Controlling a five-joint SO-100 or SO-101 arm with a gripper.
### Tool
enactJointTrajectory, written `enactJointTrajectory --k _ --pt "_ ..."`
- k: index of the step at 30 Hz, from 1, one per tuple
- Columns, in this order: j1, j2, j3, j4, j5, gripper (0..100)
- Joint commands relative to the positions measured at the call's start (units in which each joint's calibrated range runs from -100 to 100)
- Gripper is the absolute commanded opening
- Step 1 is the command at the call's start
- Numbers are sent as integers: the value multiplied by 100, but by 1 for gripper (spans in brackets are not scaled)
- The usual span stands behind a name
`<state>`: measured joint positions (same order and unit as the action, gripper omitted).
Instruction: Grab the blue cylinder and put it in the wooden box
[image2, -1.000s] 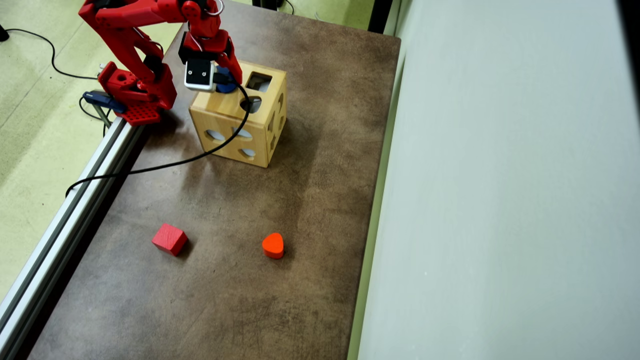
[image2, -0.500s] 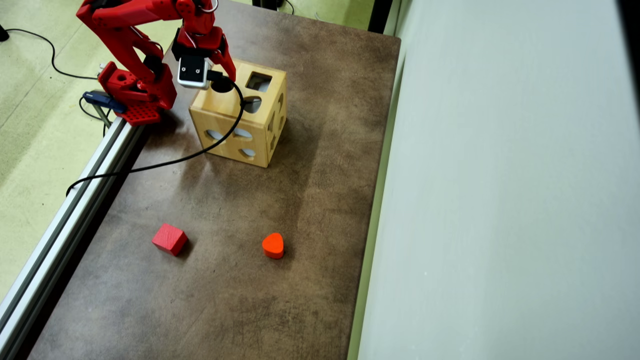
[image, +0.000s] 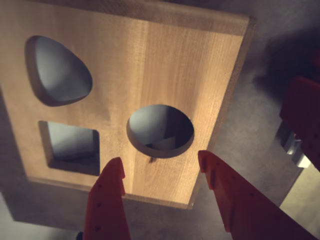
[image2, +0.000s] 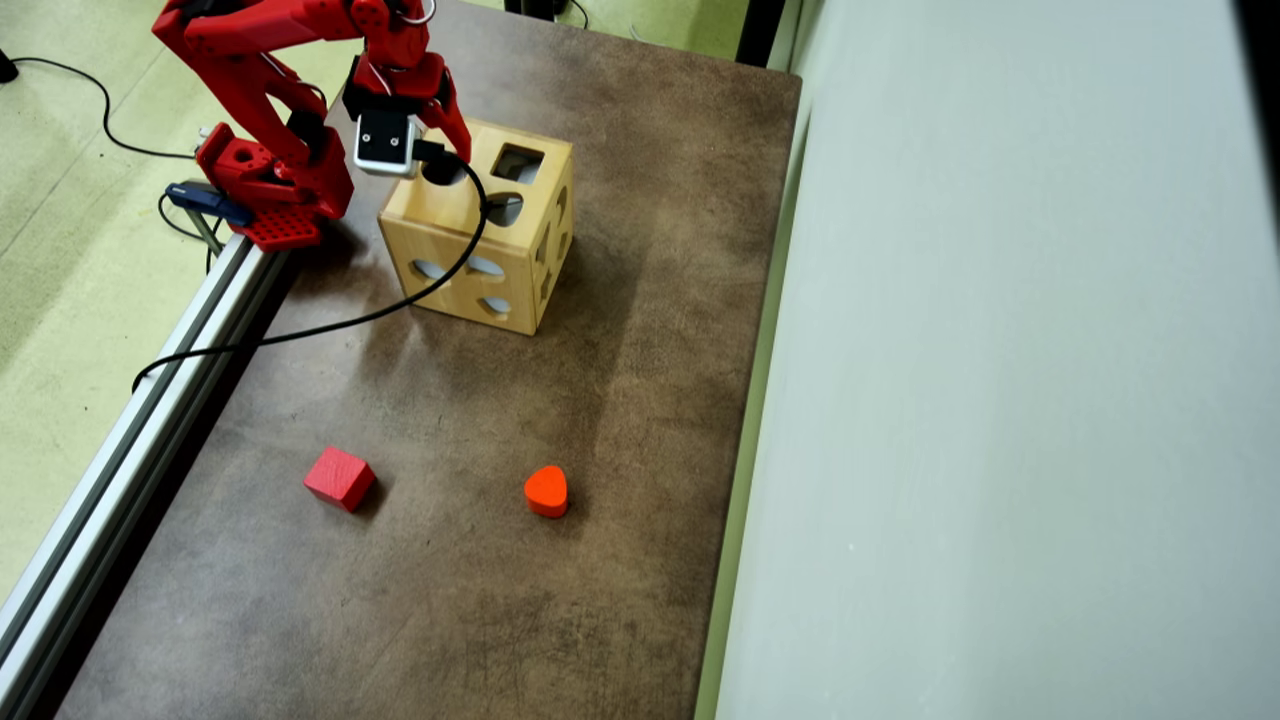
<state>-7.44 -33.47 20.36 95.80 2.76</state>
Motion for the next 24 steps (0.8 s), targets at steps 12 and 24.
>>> enactJointTrajectory --k 12,24 --pt "31 -1888 -1016 -47 -34 2" --pt "417 -3527 -1088 26 -34 2"
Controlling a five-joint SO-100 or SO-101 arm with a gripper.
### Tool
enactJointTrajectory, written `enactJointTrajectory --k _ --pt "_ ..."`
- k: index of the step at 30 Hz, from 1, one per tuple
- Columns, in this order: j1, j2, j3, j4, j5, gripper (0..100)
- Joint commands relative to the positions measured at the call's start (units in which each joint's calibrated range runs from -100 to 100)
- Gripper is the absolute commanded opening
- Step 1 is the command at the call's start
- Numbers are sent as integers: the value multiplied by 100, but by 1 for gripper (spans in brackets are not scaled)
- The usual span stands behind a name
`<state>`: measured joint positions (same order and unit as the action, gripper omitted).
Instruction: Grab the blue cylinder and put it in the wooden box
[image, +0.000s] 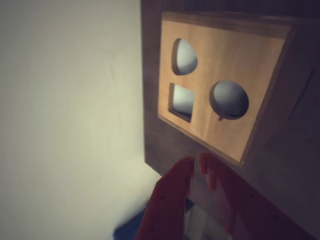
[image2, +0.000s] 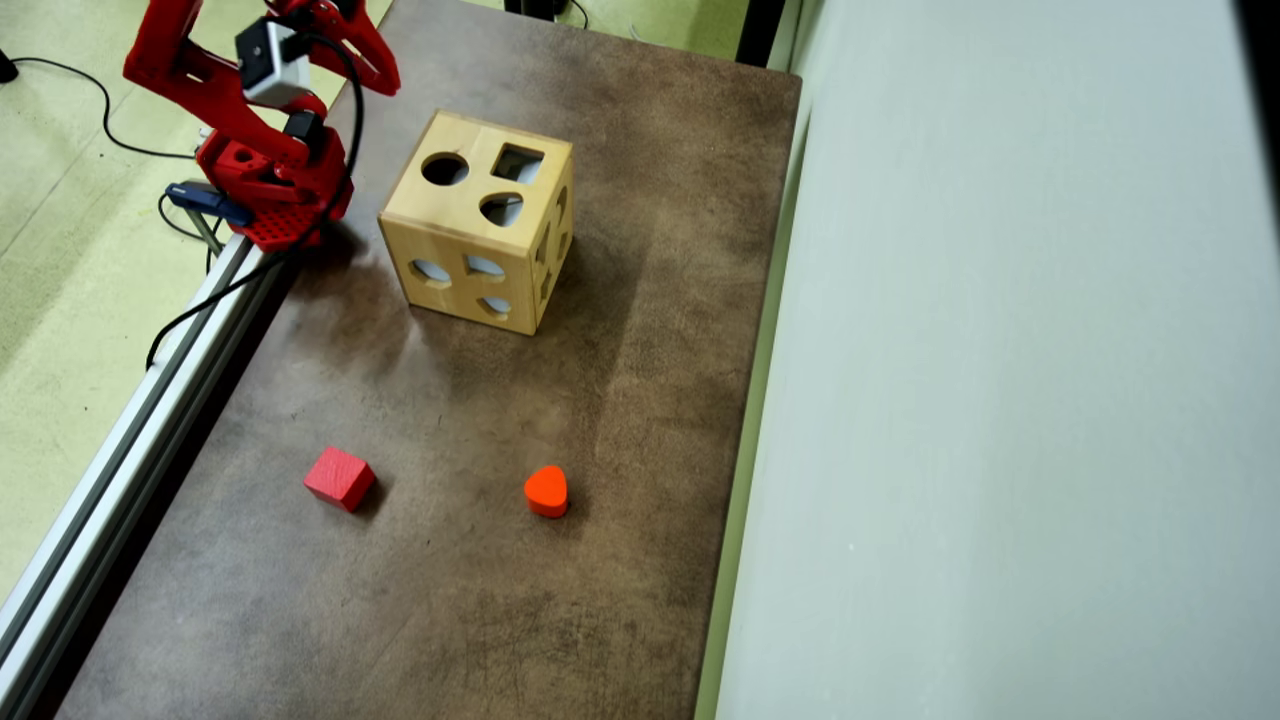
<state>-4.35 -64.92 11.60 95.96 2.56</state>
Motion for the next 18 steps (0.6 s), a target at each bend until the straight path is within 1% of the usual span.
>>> enactJointTrajectory --k 1,8,13,18 --pt "108 -502 -185 10 -15 2" --pt "108 -918 -132 211 -24 2" --pt "115 -1215 -123 211 -156 2" --pt "108 -1521 -123 235 -161 2"
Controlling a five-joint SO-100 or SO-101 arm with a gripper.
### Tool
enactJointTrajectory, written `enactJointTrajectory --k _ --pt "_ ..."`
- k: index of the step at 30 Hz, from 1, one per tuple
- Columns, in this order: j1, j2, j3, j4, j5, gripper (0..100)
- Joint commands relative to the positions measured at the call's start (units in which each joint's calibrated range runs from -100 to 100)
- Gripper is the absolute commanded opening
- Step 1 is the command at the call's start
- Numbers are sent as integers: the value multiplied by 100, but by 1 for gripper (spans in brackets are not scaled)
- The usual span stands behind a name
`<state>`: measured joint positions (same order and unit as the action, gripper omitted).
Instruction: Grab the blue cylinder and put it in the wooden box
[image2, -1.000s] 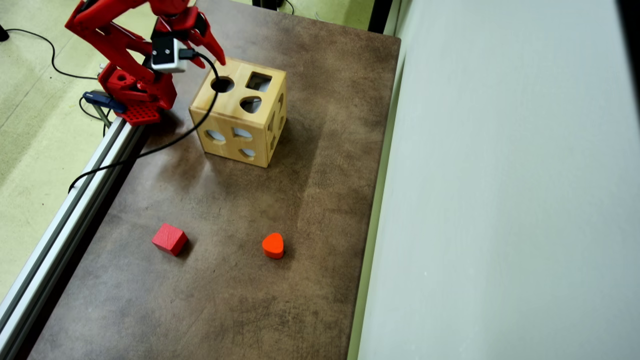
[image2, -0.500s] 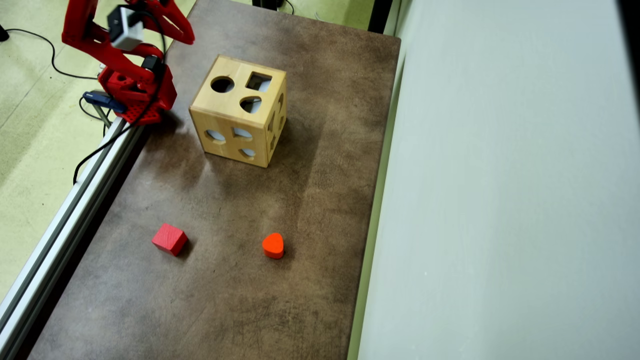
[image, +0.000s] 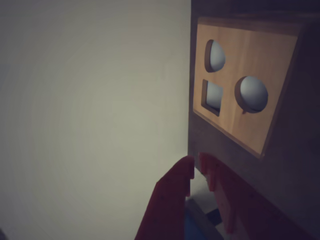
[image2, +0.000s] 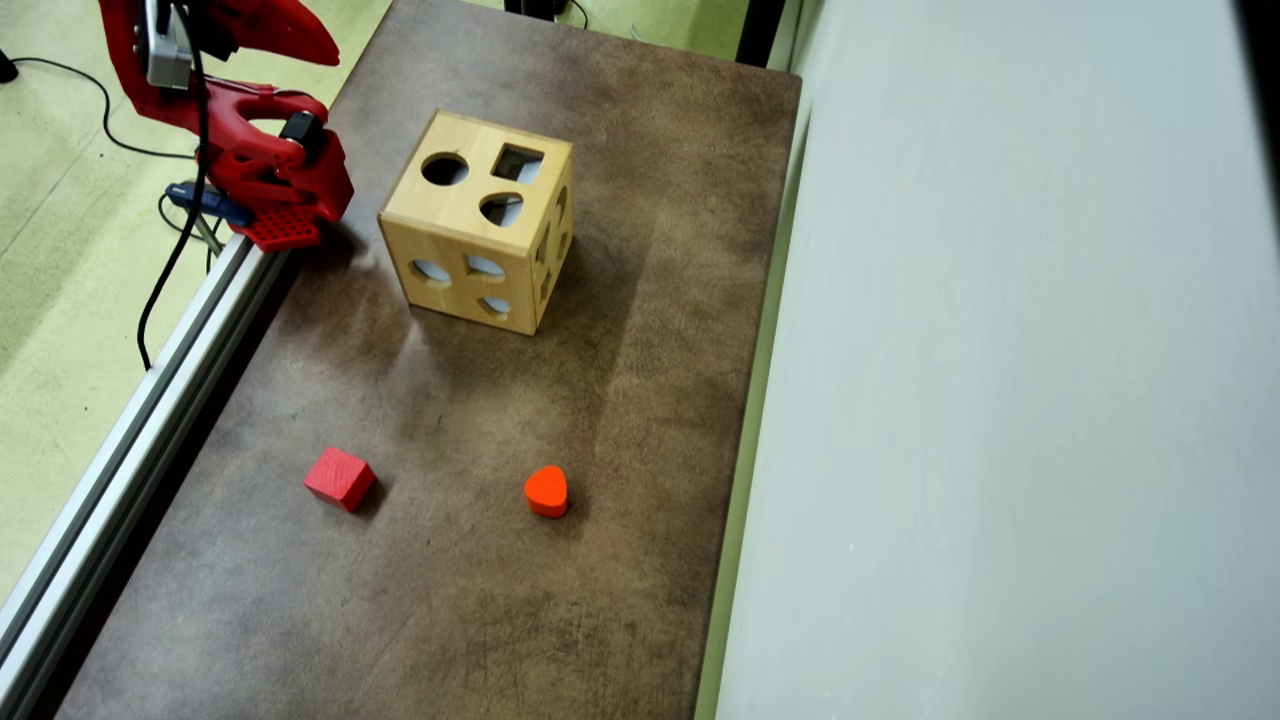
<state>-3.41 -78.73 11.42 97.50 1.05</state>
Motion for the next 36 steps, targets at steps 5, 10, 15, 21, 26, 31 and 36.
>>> enactJointTrajectory --k 5,10,15,21,26,31,36 --pt "14 -700 235 89 -5 2" --pt "22 -1397 870 73 34 3" --pt "22 -1465 852 81 15 3" --pt "22 -1677 843 97 5 2" --pt "22 -1677 852 81 0 2" --pt "22 -1677 861 73 0 2" --pt "37 -1669 879 49 -5 2"
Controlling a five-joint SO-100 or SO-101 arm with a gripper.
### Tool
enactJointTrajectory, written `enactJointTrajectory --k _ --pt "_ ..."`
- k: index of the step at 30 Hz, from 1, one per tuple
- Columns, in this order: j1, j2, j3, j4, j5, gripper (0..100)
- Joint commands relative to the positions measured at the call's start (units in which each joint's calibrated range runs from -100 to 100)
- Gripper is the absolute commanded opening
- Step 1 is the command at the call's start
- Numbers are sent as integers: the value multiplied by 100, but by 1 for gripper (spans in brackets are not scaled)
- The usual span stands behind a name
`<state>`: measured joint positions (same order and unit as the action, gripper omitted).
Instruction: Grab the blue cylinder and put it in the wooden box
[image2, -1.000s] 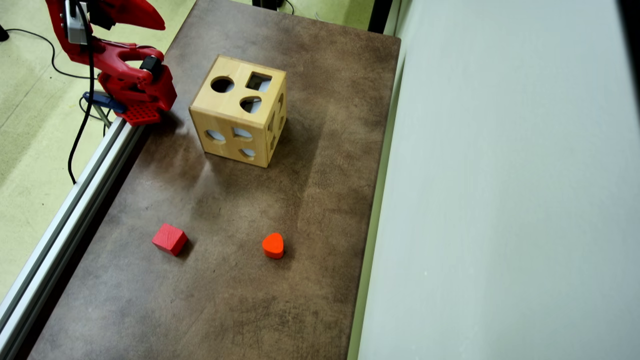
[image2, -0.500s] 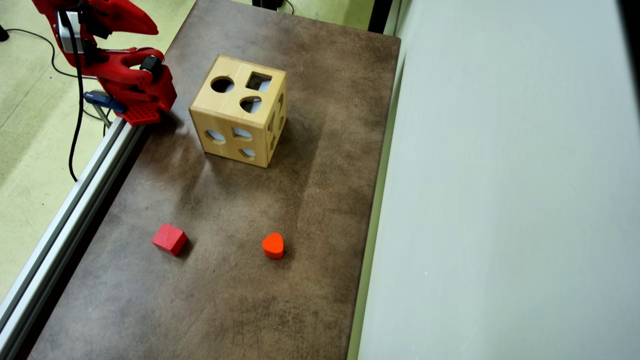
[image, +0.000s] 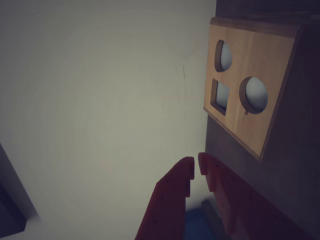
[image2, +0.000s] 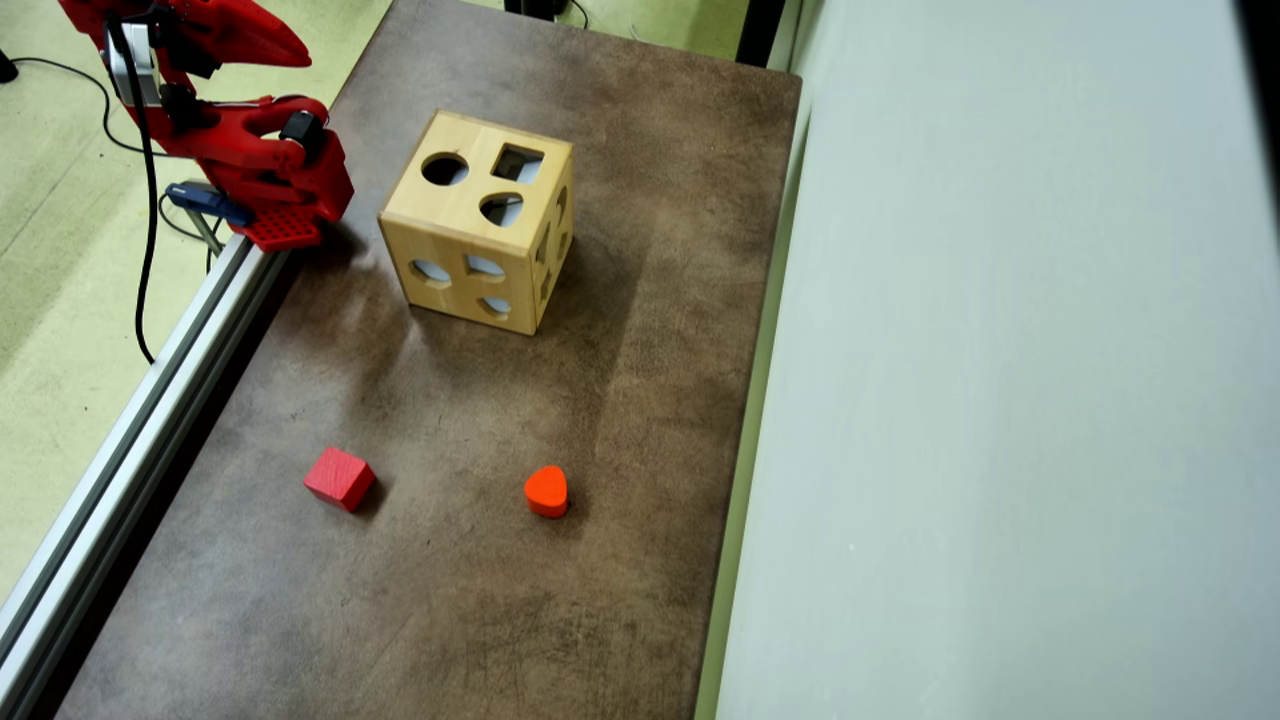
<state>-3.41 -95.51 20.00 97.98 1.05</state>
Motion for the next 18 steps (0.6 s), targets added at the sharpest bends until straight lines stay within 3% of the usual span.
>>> enactJointTrajectory --k 1,18 --pt "37 9 21 1 -5 2" --pt "215 1 48 -7 0 3"
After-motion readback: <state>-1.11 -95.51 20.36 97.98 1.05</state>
